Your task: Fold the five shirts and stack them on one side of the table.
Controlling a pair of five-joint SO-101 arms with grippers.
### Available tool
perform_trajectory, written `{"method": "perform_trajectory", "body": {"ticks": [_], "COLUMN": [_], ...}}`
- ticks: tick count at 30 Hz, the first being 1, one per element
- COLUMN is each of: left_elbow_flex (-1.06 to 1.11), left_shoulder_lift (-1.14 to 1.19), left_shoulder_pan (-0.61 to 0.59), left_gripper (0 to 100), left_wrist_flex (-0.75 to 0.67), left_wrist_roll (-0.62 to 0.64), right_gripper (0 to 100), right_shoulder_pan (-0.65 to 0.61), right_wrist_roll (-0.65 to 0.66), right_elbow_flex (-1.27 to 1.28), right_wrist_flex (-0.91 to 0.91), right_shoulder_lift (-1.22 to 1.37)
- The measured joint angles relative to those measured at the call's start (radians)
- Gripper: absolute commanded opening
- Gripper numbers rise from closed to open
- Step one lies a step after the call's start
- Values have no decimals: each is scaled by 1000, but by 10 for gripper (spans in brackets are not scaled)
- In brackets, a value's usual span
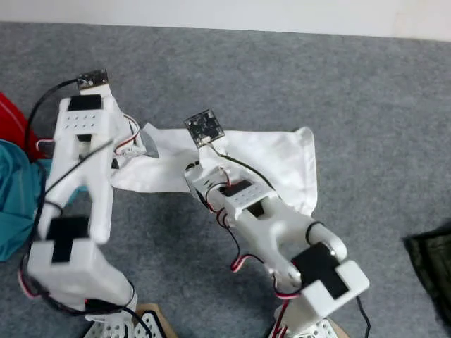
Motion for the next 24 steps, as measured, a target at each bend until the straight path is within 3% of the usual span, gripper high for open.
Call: {"method": "perform_trajectory", "body": {"ticks": [6, 12, 19, 24], "left_elbow_flex": [190, 407, 440, 318], "left_shoulder_lift": [-261, -437, -364, -141], "left_shoulder_pan": [-2, 43, 87, 94], "left_gripper": [320, 316, 317, 317], "left_wrist_flex": [-40, -196, -341, -348], "left_wrist_roll": [-21, -72, -31, -25], "right_gripper": [47, 47, 60, 149], "right_shoulder_pan": [14, 51, 152, 275], "right_wrist_roll": [15, 15, 15, -98], "right_elbow_flex": [-9, 106, 400, 405], "right_wrist_flex": [0, 0, 0, 43], "right_shoulder_lift": [-8, -172, -555, -617]}}
